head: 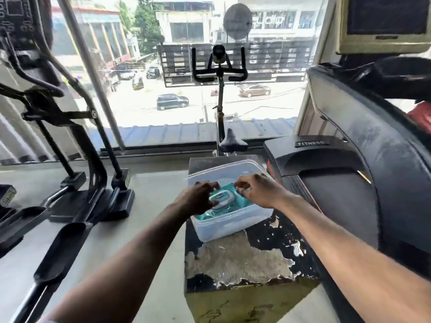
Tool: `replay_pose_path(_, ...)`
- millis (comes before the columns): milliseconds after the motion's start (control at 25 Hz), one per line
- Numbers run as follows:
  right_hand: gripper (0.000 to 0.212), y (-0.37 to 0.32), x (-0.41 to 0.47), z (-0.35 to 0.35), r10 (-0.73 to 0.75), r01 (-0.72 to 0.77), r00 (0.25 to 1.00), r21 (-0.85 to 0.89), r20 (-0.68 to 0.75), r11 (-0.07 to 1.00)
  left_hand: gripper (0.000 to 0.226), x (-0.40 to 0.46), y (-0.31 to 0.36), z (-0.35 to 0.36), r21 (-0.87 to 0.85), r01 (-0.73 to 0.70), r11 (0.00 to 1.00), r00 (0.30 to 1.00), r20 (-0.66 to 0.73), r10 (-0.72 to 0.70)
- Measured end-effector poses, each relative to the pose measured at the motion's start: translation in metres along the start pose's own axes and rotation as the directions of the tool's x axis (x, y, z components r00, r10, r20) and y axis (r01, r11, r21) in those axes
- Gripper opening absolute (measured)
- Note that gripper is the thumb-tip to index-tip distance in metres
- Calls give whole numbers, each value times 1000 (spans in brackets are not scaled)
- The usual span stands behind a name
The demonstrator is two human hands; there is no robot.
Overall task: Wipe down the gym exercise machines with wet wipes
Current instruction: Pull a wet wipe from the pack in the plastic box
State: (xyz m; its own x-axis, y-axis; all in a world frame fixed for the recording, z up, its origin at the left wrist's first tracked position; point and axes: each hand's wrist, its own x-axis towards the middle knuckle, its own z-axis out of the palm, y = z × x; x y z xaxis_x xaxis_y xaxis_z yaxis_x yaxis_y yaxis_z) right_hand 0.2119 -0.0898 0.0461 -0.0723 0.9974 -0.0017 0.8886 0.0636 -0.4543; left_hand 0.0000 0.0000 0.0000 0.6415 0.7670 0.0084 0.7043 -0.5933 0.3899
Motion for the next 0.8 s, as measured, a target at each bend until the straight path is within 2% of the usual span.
replay_pose_path(80, 25, 13, 23, 7, 21, -19, 996, -28, 89, 999, 56, 26, 2, 12, 130, 7, 991, 985, 170, -29)
replay_pose_path(200, 21, 27, 52, 24, 57, -10, 963, -174, 265, 985, 65, 53, -1, 30, 242, 14, 970, 949, 302, -89)
replay_pose_path(320, 22, 32, 67, 39, 80, -4, 918, -190, 389, 982, 60, 70, -6, 40, 285, -25, 958, 956, 287, -61)
replay_pose_path(640, 33, 41, 70, 51, 113, -51, 912, -165, 394, 985, 40, 89, -20, 44, 224, -72, 972, 950, 312, -1)
replay_pose_path(720, 36, 45, 71, 53, 108, -46, 903, -157, 415, 987, 36, 92, -23, 41, 204, -77, 976, 961, 276, 18)
replay_pose_path(800, 36, 47, 71, 54, 112, -43, 897, -166, 427, 985, 34, 94, -26, 34, 194, -35, 980, 983, 183, -1)
